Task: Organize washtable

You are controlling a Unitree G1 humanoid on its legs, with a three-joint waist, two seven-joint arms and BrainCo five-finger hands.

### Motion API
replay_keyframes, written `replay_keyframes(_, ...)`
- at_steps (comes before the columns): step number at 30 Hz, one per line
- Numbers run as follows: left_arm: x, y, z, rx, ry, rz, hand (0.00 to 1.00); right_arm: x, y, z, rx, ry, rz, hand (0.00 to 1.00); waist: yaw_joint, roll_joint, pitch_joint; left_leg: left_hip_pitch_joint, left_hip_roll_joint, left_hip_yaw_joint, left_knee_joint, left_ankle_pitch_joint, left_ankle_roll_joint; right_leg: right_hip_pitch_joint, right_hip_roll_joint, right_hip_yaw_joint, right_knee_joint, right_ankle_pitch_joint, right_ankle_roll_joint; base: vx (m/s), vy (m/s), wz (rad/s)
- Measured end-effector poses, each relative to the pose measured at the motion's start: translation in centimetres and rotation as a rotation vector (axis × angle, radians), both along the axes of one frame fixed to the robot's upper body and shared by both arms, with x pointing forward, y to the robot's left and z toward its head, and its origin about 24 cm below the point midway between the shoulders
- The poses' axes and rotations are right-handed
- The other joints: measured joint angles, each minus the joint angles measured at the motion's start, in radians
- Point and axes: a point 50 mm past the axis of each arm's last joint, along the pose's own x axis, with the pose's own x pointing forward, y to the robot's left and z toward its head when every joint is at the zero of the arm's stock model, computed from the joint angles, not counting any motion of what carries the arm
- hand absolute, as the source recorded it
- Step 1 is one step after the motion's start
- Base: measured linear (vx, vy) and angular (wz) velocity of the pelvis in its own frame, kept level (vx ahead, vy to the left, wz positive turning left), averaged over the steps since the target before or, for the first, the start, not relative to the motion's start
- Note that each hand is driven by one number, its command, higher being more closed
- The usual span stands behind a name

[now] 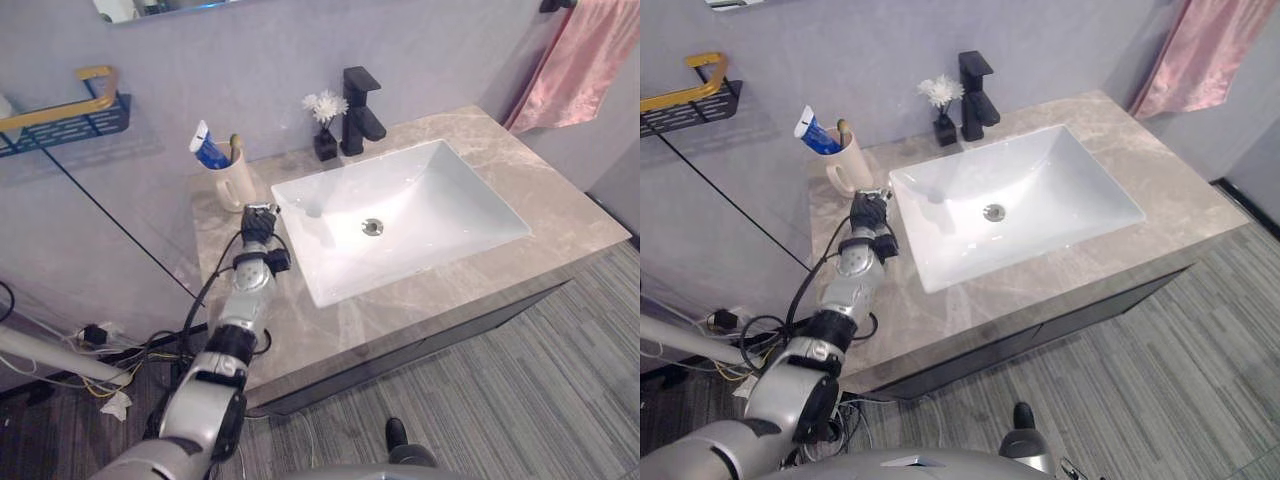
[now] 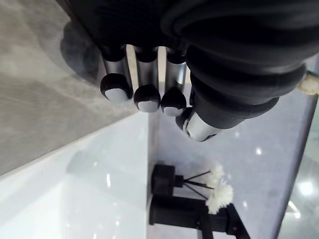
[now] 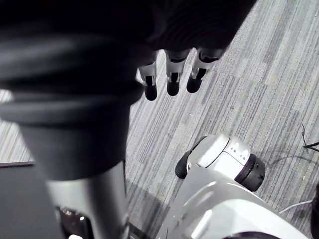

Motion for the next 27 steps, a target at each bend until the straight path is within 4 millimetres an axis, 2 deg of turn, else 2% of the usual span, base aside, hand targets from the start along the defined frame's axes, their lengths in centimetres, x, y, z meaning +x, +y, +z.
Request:
replay_keyframes(2,-1.3,-0.5,-0.4,-0.006,-0.023,-0.035,1.0,0.0,0.1,0.0,0.0,0.001,-0.002,0.0,0.004,0.0,0.0,-0.009,0.0,-0.012,0.003,0.001,0.001,0.0,-0.002,-0.017,0.0,0.0,0.0,0.0,-0.009,0.18)
replay_keyframes(4,-3.2,-1.0,-1.0,-0.015,-0.046,-0.093,1.0,-0.1,0.1,0.0,-0.003,0.004,-0.005,0.0,0.021,0.001,-0.002,-0.01,0.0,-0.018,0.004,0.001,0.001,0.004,-0.003,-0.029,0.0,0.0,0.0,0.01,-0.006,0.07)
replay_keyframes(5,-3.5,-1.0,-1.0,-0.017,-0.05,-0.101,1.0,-0.1,0.1,0.0,-0.003,0.004,-0.005,0.0,0.024,0.001,-0.002,-0.011,0.0,-0.02,0.004,0.001,0.001,0.005,-0.003,-0.031,0.0,0.0,0.0,0.0,-0.006,0.16)
replay_keyframes(6,-4.9,-0.7,-1.2,-0.027,-0.069,-0.115,1.0,-0.1,0.1,0.0,-0.004,0.004,-0.004,0.0,0.03,0.0,-0.003,-0.016,0.0,-0.033,0.007,0.002,0.003,0.009,-0.005,-0.041,0.0,0.0,0.0,0.0,-0.003,0.15)
replay_keyframes(8,-6.3,-0.1,-0.9,-0.033,-0.099,-0.116,1.0,-0.3,0.0,0.0,-0.005,0.007,-0.004,0.0,0.043,-0.001,-0.005,-0.016,0.001,-0.036,0.008,0.002,0.003,0.011,-0.005,-0.045,0.0,0.0,0.0,-0.01,-0.001,0.1)
replay_keyframes(12,-10.0,3.0,0.8,-0.027,-0.224,-0.044,1.0,-0.6,0.0,0.0,-0.002,0.018,0.032,0.0,0.06,-0.001,-0.031,-0.02,0.001,-0.055,0.013,0.004,0.006,0.022,-0.008,-0.067,0.0,0.0,0.0,-0.01,-0.004,0.13)
replay_keyframes(14,-11.5,4.8,1.9,-0.041,-0.289,0.019,1.0,-0.9,0.0,0.0,0.002,0.025,0.038,0.0,0.08,-0.004,-0.053,-0.018,0.0,-0.061,0.015,0.004,0.006,0.03,-0.011,-0.072,0.0,-0.001,0.0,-0.02,-0.001,0.09)
replay_keyframes(18,-13.1,7.0,2.8,-0.03,-0.345,0.125,1.0,-0.6,0.1,0.0,0.013,0.012,0.052,0.0,0.103,-0.008,-0.073,-0.02,-0.001,-0.087,0.014,0.008,0.012,0.048,-0.014,-0.097,0.0,-0.009,0.0,-0.05,-0.012,0.18)
replay_keyframes(19,-13.9,7.8,2.8,-0.035,-0.355,0.182,1.0,-0.8,0.1,-0.1,0.018,0.022,0.056,0.0,0.106,-0.01,-0.08,-0.02,-0.001,-0.091,0.001,0.005,0.012,0.049,-0.014,-0.1,0.009,-0.027,0.001,-0.05,-0.013,0.21)
replay_keyframes(23,-16.4,10.4,2.3,-0.027,-0.348,0.39,1.0,-1.1,0.0,-0.3,0.023,0.044,0.064,0.0,0.119,-0.009,-0.09,-0.009,-0.001,-0.118,-0.032,0.016,0.02,0.046,-0.011,-0.122,0.039,-0.046,0.004,-0.01,-0.01,0.16)
replay_keyframes(26,-17.5,12.4,0.2,0.044,-0.235,0.517,1.0,-0.7,0.0,-0.2,0.024,0.037,0.079,0.0,0.133,-0.015,-0.09,-0.007,-0.001,-0.134,-0.035,0.032,0.018,0.058,-0.012,-0.137,0.039,-0.045,0.004,0.01,-0.002,0.13)
replay_keyframes(27,-17.8,13.2,-1.2,0.062,-0.159,0.56,1.0,-0.5,0.0,-0.2,0.024,0.029,0.083,0.0,0.132,-0.017,-0.09,-0.007,-0.002,-0.144,-0.035,0.033,0.018,0.065,-0.013,-0.145,0.038,-0.046,0.004,0.02,0.004,0.2)
